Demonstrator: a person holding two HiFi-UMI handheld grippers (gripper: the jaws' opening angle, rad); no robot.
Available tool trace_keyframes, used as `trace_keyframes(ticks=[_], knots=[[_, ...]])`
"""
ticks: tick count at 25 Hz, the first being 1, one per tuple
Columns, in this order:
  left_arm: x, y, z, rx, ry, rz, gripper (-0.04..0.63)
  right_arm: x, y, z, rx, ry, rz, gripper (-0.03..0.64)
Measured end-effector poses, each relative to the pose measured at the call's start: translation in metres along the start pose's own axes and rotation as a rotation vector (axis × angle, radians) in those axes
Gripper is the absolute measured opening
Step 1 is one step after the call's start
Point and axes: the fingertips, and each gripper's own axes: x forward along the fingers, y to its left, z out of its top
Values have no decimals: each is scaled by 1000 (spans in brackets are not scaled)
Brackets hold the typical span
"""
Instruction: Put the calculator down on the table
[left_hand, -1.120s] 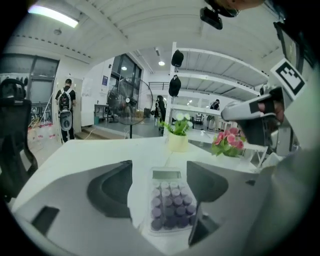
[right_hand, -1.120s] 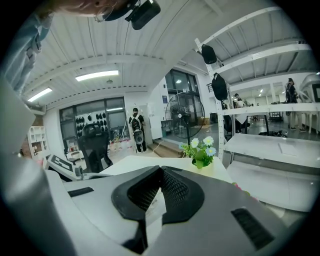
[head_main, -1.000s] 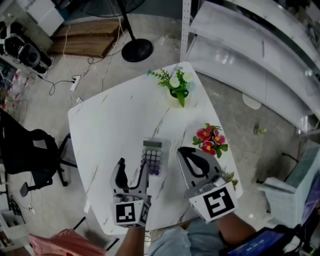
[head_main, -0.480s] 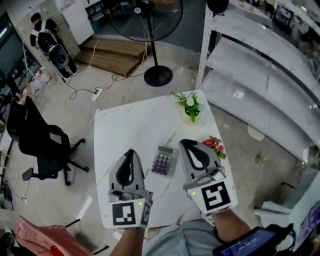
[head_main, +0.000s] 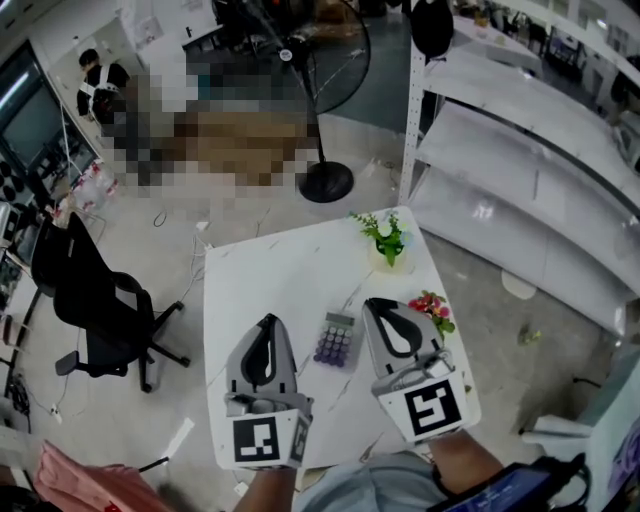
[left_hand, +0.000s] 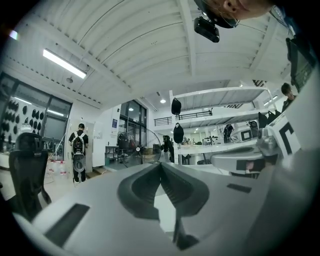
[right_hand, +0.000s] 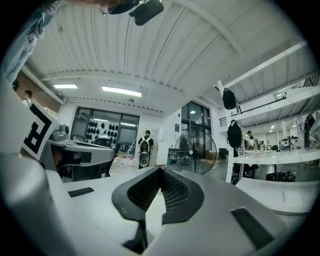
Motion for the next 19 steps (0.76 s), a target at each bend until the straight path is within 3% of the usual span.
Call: trace_keyframes(ticks=[9, 14, 19], knots=[[2, -6, 1, 2, 2, -24, 8, -3, -3, 2, -3, 0, -11, 15], [7, -10, -10, -9, 62, -25, 8, 0, -7, 0, -1, 4, -9, 15], [15, -10, -12, 4, 23, -35, 8, 5, -10, -7, 3, 7, -8, 15]])
